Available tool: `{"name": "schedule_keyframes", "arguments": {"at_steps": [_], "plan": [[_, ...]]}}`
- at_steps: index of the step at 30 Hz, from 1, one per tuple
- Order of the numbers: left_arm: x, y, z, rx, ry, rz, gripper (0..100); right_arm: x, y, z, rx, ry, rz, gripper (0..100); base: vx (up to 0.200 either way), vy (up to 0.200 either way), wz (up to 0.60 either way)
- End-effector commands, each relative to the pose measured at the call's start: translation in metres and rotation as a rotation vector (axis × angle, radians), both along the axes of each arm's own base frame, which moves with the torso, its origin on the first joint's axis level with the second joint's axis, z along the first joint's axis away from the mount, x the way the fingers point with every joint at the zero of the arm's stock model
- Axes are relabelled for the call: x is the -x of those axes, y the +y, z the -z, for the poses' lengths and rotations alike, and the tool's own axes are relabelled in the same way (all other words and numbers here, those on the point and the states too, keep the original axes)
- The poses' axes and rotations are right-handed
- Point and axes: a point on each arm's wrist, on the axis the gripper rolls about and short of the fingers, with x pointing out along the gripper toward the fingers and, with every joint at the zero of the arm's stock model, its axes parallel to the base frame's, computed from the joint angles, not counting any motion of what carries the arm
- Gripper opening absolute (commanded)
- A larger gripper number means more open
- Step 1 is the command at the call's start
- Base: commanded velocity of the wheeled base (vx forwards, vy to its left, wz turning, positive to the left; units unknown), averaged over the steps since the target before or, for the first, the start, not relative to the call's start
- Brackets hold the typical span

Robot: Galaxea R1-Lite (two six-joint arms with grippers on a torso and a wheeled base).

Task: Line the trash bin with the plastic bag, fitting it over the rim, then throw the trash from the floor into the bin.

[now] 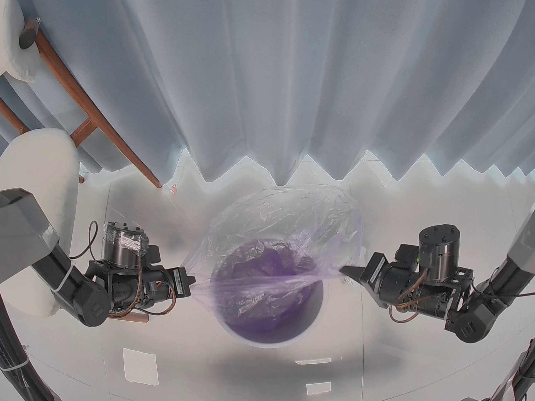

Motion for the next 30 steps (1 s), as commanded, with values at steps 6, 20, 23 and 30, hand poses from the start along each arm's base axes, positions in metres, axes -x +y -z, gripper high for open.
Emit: {"name": "schedule_keyframes", "arguments": {"at_steps": [6,20,23,30], "plan": [[-0.014,0.008,-0.007,0.025,-0.014,-0.052,0,-0.067,-0.044,0.031,0.019,-0.044,0.194,0,0.000,0.000,0.00],[0.009,0.012,0.017,-0.096,0.202,0.002,0,-0.030,-0.055,0.048,0.040,0.075,0.123,0,0.000,0.000,0.00],[0.014,0.014,0.020,-0.122,0.215,0.022,0,-0.023,-0.053,0.052,0.048,0.095,0.103,0,0.000,0.000,0.00],[0.036,0.018,0.028,-0.198,0.235,0.098,0,0.004,-0.035,0.066,0.099,0.162,-0.021,0,0.000,0.000,0.00]]}}
